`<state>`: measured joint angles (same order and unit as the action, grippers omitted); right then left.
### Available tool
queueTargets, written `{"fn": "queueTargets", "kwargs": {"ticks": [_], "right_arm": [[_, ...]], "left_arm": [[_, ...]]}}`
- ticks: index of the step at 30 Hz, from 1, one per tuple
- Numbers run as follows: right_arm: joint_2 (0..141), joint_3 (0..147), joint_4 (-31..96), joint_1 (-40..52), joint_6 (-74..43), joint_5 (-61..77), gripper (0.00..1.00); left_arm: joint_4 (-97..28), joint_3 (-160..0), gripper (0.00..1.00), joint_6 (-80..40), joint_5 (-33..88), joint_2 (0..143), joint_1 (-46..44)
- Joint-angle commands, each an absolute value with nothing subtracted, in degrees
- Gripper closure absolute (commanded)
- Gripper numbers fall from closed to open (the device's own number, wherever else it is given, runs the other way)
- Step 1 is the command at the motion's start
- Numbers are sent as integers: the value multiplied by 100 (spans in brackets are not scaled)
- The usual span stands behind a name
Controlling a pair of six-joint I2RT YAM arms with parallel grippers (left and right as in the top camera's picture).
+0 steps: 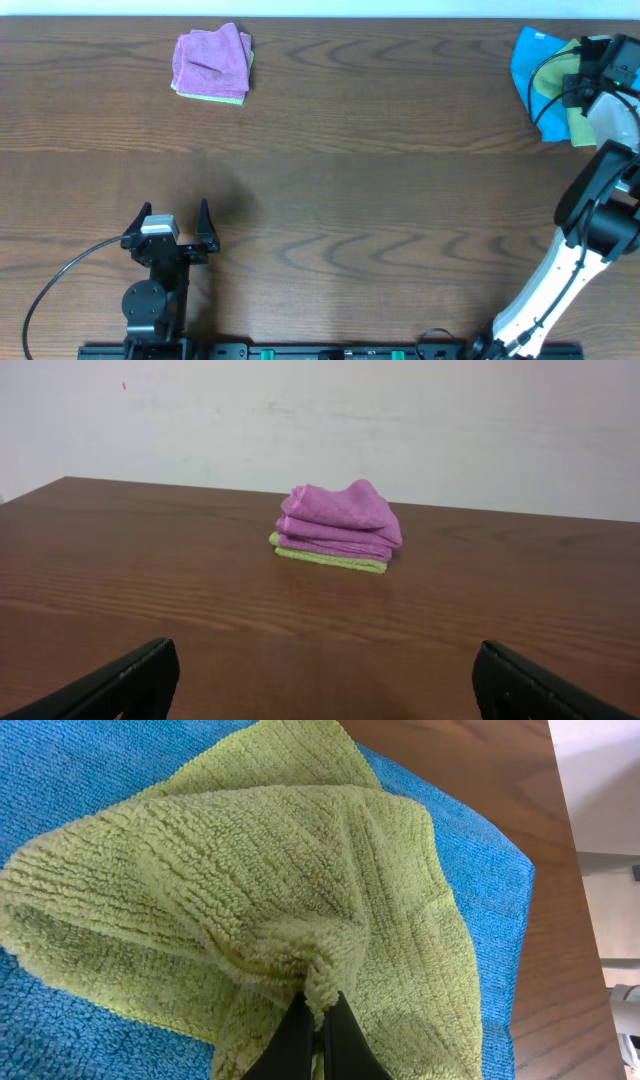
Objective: Fold the cloth
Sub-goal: 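Grasp the green cloth with the right gripper and lift it off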
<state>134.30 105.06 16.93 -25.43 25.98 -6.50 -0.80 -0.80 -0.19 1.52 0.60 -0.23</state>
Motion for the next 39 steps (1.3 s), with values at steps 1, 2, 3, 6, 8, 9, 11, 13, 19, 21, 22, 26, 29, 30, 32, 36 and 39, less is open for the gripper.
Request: {"fn": "queueTargets", "kwargs": {"ticks": [1, 2, 3, 6, 8, 9, 11, 13, 19, 21, 22, 26, 29, 30, 32, 36, 39], "right_arm": [[13478, 10602, 1710, -2497, 2578, -709, 99], [13445, 10602, 1730, -2462, 2578, -709, 99], [13382, 10602, 1765, -2405, 2578, -709, 99], [13144, 10604, 1938, -2220, 2578, -711, 99], [12951, 10602, 2115, -2117, 2576, -729, 99], [12829, 10602, 2257, -2047, 2576, -729, 99], [12521, 10602, 2600, -1879, 2576, -729, 99], [12237, 10602, 2917, -1704, 2576, -729, 99], [11491, 10602, 3824, -978, 2576, -729, 99], [11323, 10602, 4106, -622, 2576, -729, 99], [11288, 10602, 4195, -502, 2576, -729, 99], [11249, 10602, 4528, 75, 2571, -727, 99], [11262, 10602, 4630, 523, 2534, -729, 99], [11262, 10602, 4613, 652, 2534, -729, 99], [11260, 10602, 4543, 952, 2534, -727, 99], [11260, 10602, 4727, 1614, 2292, -727, 99], [11185, 10602, 5043, 2112, 1986, -731, 99]], "left_arm": [[-432, -27, 5, -38, 108, 25, -45], [-434, -27, 5, -38, 108, 25, -45], [-434, -27, 5, -38, 108, 25, -45], [-434, -27, 5, -38, 108, 25, -45], [-434, -27, 5, -38, 108, 25, -45], [-434, -27, 5, -38, 108, 25, -45], [-434, -27, 5, -38, 108, 25, -45], [-434, -27, 5, -38, 108, 25, -45], [-434, -27, 5, -38, 108, 25, -45], [-432, -27, 5, -38, 110, 25, -45], [-434, -27, 5, -38, 108, 25, -45], [-434, -27, 5, -38, 110, 25, -45], [-434, -27, 5, -38, 108, 25, -45], [-434, -27, 5, -38, 108, 25, -45], [-434, -27, 5, -38, 108, 25, -45], [-432, -27, 5, -38, 108, 25, -45], [-434, -27, 5, -38, 108, 25, -45]]}}
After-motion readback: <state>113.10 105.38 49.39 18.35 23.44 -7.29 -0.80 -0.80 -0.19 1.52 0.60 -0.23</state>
